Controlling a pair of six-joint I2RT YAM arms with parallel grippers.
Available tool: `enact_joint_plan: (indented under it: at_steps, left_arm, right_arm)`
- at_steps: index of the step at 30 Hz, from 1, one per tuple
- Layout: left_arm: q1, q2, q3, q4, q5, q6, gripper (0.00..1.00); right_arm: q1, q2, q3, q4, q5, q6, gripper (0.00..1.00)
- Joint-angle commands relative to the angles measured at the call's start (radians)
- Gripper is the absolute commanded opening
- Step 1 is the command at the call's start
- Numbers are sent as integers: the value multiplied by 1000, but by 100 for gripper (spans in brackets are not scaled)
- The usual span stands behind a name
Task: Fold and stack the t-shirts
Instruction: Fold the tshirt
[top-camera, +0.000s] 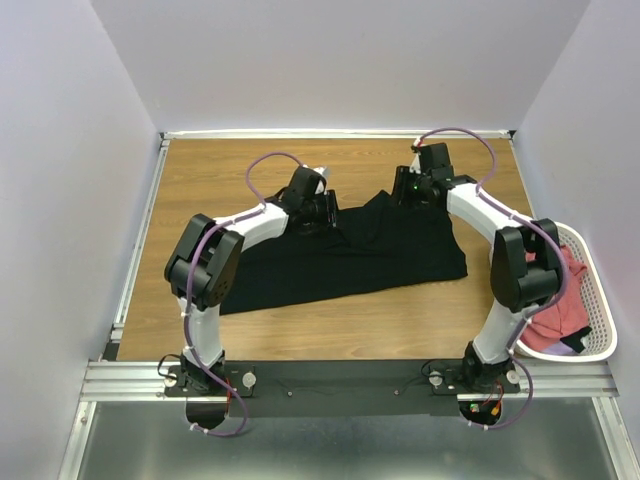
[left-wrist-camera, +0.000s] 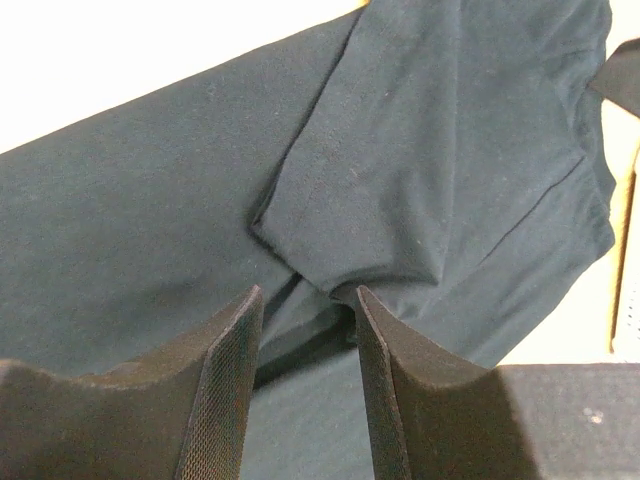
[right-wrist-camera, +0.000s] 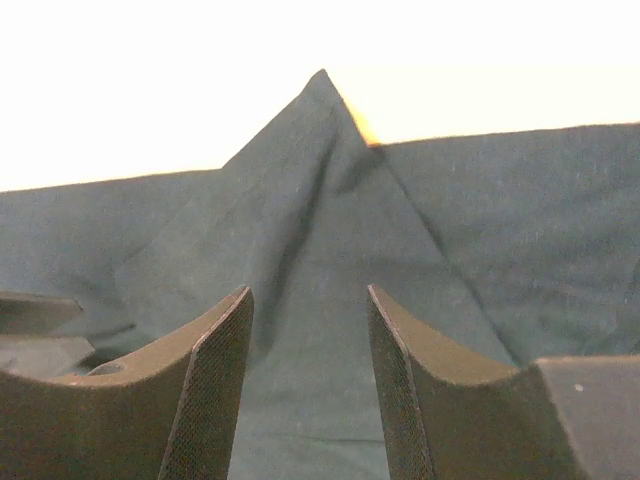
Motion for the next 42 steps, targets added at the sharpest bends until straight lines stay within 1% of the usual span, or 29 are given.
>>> enact_joint_plan:
  at_steps: [1, 6, 8, 9, 10, 20, 21, 25, 26, 27, 28, 29, 30, 32, 34, 42]
  left_arm:
    - [-17, 68, 65, -45, 18, 12, 50]
    - [-17, 120, 109, -78, -28, 11, 49]
    - [-17, 131, 117, -82, -39, 11, 45]
    - [-17, 136, 126, -83, -43, 11, 45]
    - [-17, 148, 132, -88, -49, 14, 42]
    - [-17, 195, 193, -111, -80, 14, 42]
    - [-19, 199, 200, -112, -82, 15, 38]
    - [-19, 211, 204, -118, -85, 17, 38]
    - [-20, 209, 204, -118, -88, 17, 32]
    - [-22, 211, 204, -118, -88, 17, 30]
    - [-22, 209, 203, -120, -89, 18, 25]
    - [-22, 208, 204, -118, -91, 20, 25]
    - [-23, 206, 201, -118, -92, 20, 15]
    - [-23, 203, 201, -121, -95, 24, 0]
    - [-23, 197, 194, -120, -98, 26, 0]
    - [-22, 182, 178, -117, -109, 29, 0]
  right_arm:
    - [-7, 76, 83, 26, 7, -39, 57]
    - [-13, 147, 149, 30, -2, -61, 57]
    - [-16, 162, 169, 31, -5, -65, 57]
    - [-17, 167, 172, 31, -5, -67, 57]
    - [-17, 181, 181, 33, -7, -67, 57]
    - [-34, 239, 216, 40, -11, -78, 57]
    - [-34, 245, 219, 42, -13, -78, 57]
    - [-45, 267, 244, 43, -16, -88, 57]
    - [-48, 271, 250, 43, -22, -91, 57]
    - [-49, 277, 255, 45, -25, -93, 57]
    - [-53, 288, 261, 45, -30, -94, 57]
    - [-56, 297, 276, 46, -48, -101, 57]
    - [-57, 305, 285, 46, -57, -104, 57]
    - [-59, 331, 305, 46, -82, -114, 57]
    - [-59, 352, 339, 46, -99, -127, 57]
    - [-60, 454, 430, 45, -252, -177, 53]
